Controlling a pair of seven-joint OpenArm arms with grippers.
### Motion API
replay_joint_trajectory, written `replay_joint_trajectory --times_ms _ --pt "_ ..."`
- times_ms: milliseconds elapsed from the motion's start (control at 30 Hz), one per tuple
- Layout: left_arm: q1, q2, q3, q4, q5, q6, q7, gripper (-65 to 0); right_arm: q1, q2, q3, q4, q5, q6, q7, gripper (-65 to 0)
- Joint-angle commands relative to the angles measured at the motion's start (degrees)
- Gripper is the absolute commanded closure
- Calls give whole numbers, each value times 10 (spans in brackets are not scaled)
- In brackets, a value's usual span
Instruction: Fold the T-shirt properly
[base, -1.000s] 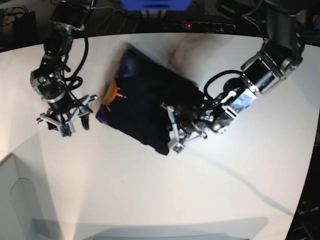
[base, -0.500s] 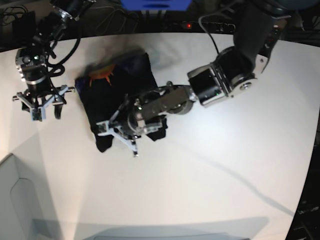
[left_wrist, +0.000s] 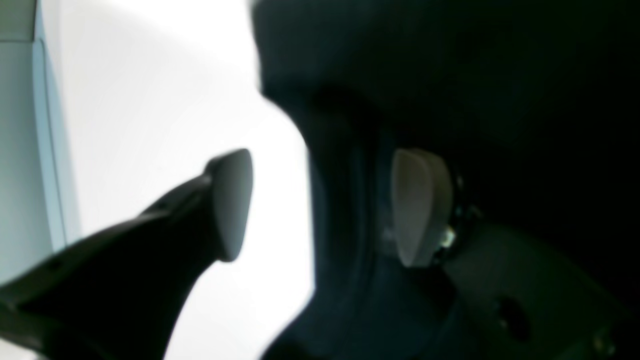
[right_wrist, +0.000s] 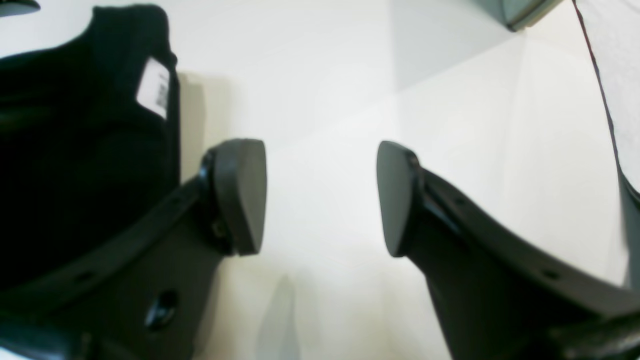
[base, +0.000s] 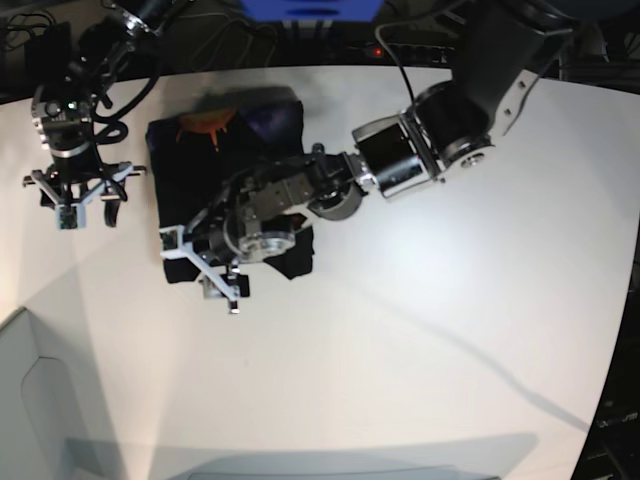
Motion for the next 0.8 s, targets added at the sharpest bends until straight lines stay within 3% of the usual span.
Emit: replay_joint_trajectory --times_ms 0,100,200,367,500,667,767 --pt "-21 2 -33 33 16 9 -6 -423 3 3 0 13 8 -3 16 -352" --pt "-14 -6 -98 92 30 9 -4 -423 3 -4 0 13 10 -3 19 -352" --pt "18 -42 -171 164 51 9 -4 -423 3 -6 -3 21 12 -3 16 -350" --pt "117 -142 -333 287 54 9 -4 -423 -3 -29 -3 46 9 -3 16 -343" --pt "233 -198 -491 328 53 9 -9 -423 -22 -29 -3 42 11 -3 16 -262" --pt "340 -202 -680 331 52 9 -9 -422 -39 -34 -5 15 12 -3 16 -158" --pt "378 -172 -772 334 52 9 -8 -422 -52 -34 -6 14 12 -3 16 -108"
